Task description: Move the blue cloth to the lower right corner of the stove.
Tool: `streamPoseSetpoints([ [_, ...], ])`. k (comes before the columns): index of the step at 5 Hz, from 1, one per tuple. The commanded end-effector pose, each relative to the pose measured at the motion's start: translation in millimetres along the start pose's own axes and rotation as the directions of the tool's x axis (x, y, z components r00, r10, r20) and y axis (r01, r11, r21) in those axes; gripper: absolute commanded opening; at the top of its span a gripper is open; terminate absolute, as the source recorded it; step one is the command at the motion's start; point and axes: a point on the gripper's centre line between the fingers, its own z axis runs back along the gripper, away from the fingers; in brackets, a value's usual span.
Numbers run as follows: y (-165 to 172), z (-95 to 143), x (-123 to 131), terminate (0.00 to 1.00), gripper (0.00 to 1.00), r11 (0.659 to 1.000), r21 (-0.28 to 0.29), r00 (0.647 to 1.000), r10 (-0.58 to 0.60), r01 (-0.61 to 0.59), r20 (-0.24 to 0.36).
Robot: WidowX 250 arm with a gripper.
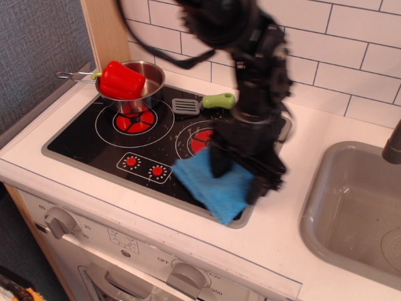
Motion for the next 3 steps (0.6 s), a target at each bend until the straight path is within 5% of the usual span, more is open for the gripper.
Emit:
streamPoseSetpoints([
  [1, 8, 6, -2, 0.00, 1.00, 0.986, 0.035, 0.987, 0.163, -0.162, -0.013],
  [3, 56, 22, -30, 0.00, 1.00, 0.924, 0.087, 0.928, 0.371, -0.371, 0.026],
])
